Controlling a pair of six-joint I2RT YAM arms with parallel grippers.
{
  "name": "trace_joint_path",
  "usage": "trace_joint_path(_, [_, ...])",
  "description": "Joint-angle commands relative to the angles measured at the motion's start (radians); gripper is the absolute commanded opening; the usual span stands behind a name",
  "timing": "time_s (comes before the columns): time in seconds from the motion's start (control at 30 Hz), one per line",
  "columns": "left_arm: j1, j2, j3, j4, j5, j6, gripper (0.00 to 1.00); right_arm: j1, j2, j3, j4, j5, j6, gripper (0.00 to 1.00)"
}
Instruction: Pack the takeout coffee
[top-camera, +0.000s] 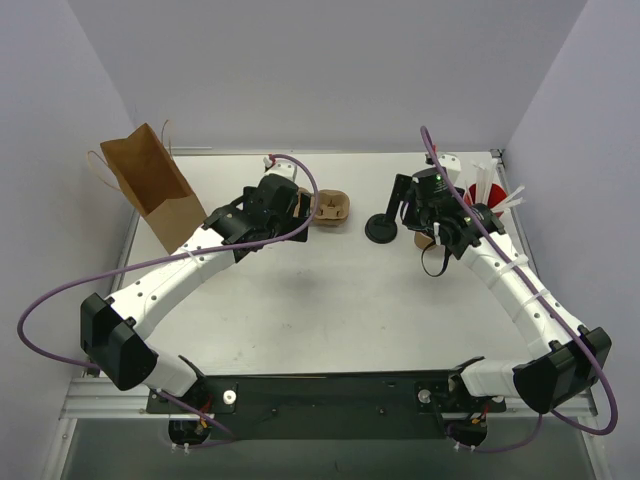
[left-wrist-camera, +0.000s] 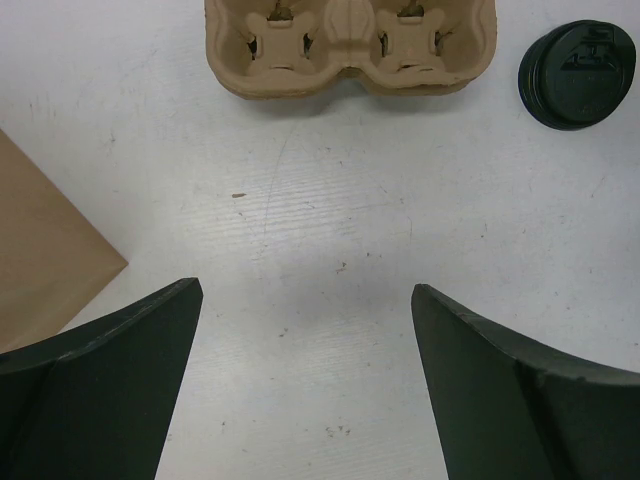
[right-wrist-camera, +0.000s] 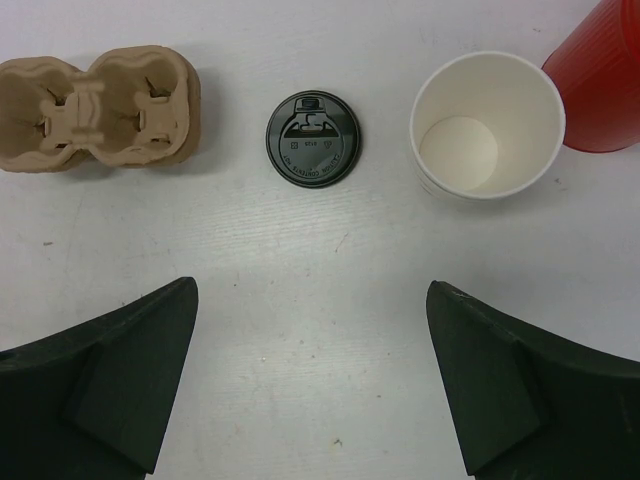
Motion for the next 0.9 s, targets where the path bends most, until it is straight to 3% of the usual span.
trace_joint_path(0.0, [0.004,-0.012,0.030,0.014,-0.005,0.009,0.97,-0.009,-0.003,0.029,-0.016,0.002,-0.002,0.92])
trace_joint_path(0.4, [0.004,-0.023,0.033,0.006,0.046,0.030,0.97,-0.064,0.048,0.054,-0.022,-0.004,-0.013,0.82])
trace_joint_path(0.73, [0.005,-0.031,0.023,0.005,0.051,0.038,0.97,-0.193,0.214,0.137,-0.010,-0.068,-0.062,0.42])
trace_joint_path(0.87, [0.004,-0.040,0.015,0.011,0.055,0.036,0.97,-0.205,0.275,0.186,-0.011,-0.076,-0.082,0.39])
